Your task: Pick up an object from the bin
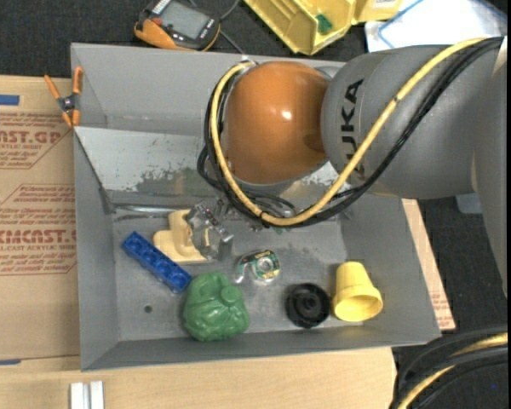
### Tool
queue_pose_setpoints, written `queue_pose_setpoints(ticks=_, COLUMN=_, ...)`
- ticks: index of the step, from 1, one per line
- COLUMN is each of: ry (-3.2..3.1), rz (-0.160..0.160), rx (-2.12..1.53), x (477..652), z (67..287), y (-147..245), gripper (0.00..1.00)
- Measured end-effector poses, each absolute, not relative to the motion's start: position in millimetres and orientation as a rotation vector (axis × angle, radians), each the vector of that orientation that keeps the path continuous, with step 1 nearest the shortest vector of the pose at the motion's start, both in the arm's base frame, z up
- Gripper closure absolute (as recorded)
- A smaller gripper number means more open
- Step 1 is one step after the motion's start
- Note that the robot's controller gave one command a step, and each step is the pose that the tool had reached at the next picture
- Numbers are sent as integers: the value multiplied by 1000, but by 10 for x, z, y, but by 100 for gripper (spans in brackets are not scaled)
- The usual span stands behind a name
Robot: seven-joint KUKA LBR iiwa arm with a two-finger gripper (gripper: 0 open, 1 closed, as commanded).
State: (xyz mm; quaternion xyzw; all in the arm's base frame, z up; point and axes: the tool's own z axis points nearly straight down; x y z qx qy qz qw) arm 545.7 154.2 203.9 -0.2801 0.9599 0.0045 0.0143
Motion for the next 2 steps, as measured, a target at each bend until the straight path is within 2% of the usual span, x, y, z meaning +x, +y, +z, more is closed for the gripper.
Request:
queue_pose_setpoints(ticks=1, ry=2990, rz=15, rx=-874, x=5451, z=2030, y=1543, gripper=100)
queue_pose_setpoints(ticks=2, ry=2900, rz=12, rx=-1130, x=5163, z=1851, y=844, gripper=100)
